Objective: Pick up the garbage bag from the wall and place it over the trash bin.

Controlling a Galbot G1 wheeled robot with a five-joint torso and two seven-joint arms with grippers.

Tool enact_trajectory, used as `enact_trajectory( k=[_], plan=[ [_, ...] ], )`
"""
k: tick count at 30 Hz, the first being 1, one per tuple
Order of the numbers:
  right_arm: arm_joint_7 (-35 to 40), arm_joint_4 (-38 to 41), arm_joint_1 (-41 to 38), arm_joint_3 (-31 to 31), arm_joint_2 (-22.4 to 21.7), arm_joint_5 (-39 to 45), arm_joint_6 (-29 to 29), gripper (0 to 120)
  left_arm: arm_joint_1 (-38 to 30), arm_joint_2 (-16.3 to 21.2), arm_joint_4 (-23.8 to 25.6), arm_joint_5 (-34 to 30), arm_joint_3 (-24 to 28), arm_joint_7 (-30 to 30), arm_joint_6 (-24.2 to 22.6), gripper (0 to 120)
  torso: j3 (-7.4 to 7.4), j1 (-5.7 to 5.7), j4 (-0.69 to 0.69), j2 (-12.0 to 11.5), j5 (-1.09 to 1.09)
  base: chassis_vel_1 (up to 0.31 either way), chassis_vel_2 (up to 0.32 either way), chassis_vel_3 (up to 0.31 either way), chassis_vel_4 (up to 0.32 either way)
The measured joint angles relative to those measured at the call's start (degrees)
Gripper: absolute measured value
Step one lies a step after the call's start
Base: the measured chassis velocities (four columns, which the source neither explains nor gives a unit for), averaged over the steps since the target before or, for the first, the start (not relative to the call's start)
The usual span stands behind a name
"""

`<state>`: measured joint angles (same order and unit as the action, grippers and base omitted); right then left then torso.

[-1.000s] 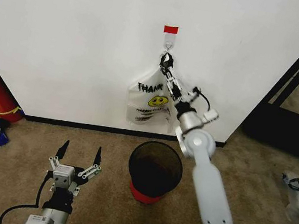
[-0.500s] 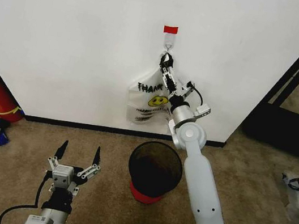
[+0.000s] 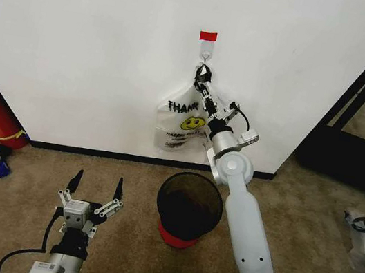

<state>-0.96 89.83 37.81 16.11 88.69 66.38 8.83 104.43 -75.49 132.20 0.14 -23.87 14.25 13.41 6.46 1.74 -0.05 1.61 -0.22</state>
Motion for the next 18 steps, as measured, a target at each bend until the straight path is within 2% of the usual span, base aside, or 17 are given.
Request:
enact_trajectory(
  k=[10, 18],
  plan=[
    [0.32, 2.00, 1.90, -0.16, -0.64, -0.48, 0.40, 0, 0.25, 0.14, 0.57, -0.15, -0.02, 0.05, 0.17, 100, 0.00, 0.00, 0.00, 0.00, 0.00, 0.000, 0.000, 0.000, 0.000],
    [0.35, 8.39, 9.49, -0.07, -2.64, -1.85, 0.51, 0, 0.23, 0.02, 0.62, -0.05, 0.46, 0.07, 0.31, 100, 0.00, 0.00, 0.00, 0.01, 0.00, 0.000, 0.000, 0.000, 0.000]
  ],
)
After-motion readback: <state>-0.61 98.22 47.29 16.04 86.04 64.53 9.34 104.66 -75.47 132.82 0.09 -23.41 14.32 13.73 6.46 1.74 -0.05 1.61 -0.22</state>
